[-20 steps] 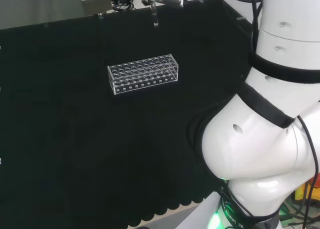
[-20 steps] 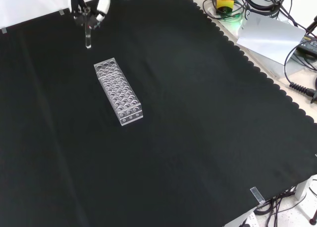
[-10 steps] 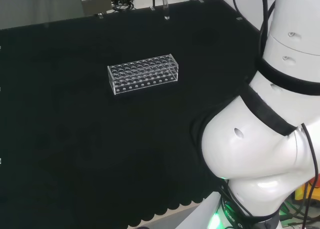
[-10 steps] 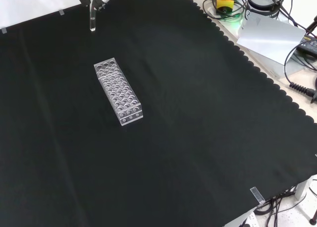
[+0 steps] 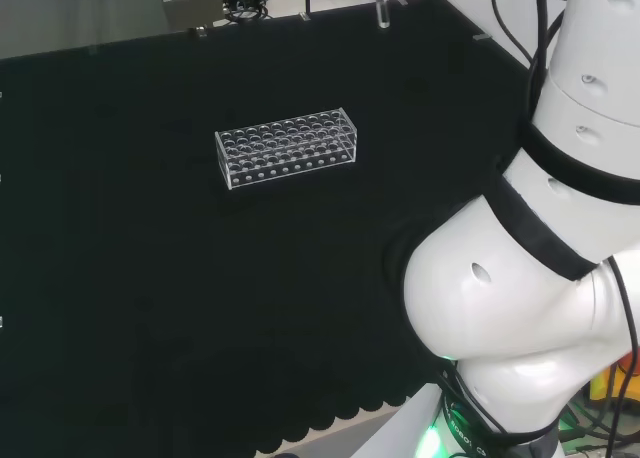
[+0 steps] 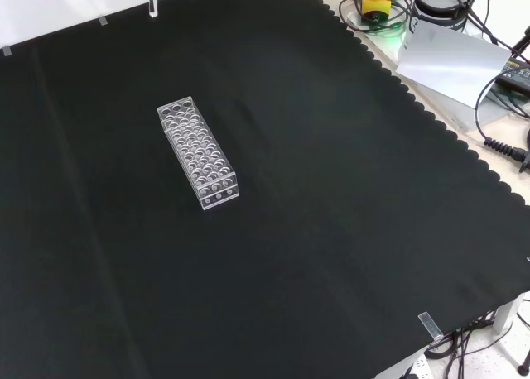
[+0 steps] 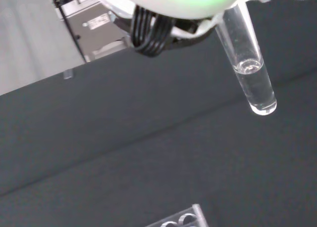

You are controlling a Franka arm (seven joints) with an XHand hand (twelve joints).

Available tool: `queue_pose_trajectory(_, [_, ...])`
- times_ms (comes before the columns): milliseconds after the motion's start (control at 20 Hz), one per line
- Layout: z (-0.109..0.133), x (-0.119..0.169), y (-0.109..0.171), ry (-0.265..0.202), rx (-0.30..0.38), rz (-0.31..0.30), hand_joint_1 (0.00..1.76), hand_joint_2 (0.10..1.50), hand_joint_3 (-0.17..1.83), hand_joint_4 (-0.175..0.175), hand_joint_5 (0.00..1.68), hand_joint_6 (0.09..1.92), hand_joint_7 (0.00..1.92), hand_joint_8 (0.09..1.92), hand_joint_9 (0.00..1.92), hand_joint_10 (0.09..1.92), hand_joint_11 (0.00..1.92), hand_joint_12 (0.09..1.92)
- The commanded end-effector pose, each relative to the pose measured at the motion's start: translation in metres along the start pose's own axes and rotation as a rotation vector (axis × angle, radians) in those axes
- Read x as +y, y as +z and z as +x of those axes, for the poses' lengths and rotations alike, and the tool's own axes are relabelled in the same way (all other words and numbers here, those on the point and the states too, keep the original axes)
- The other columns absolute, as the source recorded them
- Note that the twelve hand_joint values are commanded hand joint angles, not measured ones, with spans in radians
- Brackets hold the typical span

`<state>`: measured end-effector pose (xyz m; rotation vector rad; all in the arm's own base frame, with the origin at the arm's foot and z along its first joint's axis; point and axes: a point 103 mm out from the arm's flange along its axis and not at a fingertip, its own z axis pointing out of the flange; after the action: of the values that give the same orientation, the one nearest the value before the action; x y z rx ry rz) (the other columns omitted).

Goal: Shake the test tube.

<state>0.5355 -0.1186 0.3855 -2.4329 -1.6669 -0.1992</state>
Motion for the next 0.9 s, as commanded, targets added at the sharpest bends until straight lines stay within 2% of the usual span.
queue_pose_trajectory(50, [-0.123, -0.026, -0.034, 0.261, -0.06, -0.022, 1.23, 0.69, 0.57, -0.175, 1.33, 0.53, 1.76, 0.35, 1.62, 0.41, 1.22, 0.91])
queue_pose_trajectory(150, [-0.13, -0.029, -0.037, 0.287, -0.053, -0.021, 1.23, 0.69, 0.57, -0.175, 1.33, 0.53, 1.76, 0.35, 1.62, 0.41, 1.22, 0.91])
queue_pose_trajectory(250, [-0.131, -0.031, -0.036, 0.287, -0.052, -0.021, 1.23, 0.69, 0.57, -0.175, 1.33, 0.53, 1.76, 0.35, 1.62, 0.41, 1.22, 0.91])
queue_pose_trajectory(300, [-0.129, -0.03, -0.035, 0.282, -0.048, -0.021, 1.23, 0.69, 0.57, -0.175, 1.33, 0.53, 1.76, 0.35, 1.62, 0.41, 1.22, 0.91])
queue_pose_trajectory(450, [-0.115, -0.025, -0.03, 0.218, -0.051, -0.012, 1.23, 0.69, 0.58, -0.175, 1.33, 0.53, 1.76, 0.35, 1.62, 0.41, 1.22, 0.91])
queue_pose_trajectory(600, [-0.07, -0.024, -0.013, 0.149, -0.058, -0.012, 1.23, 0.68, 0.58, -0.175, 1.33, 0.53, 1.76, 0.35, 1.62, 0.41, 1.22, 0.91])
queue_pose_trajectory(800, [-0.019, -0.015, 0.004, 0.047, -0.022, 0.022, 1.23, 0.68, 0.58, -0.175, 1.33, 0.53, 1.76, 0.35, 1.62, 0.41, 1.22, 0.91])
queue_pose_trajectory(900, [0.017, -0.014, 0.016, -0.009, -0.005, 0.033, 1.23, 0.68, 0.58, -0.175, 1.33, 0.53, 1.77, 0.35, 1.62, 0.41, 1.22, 0.91])
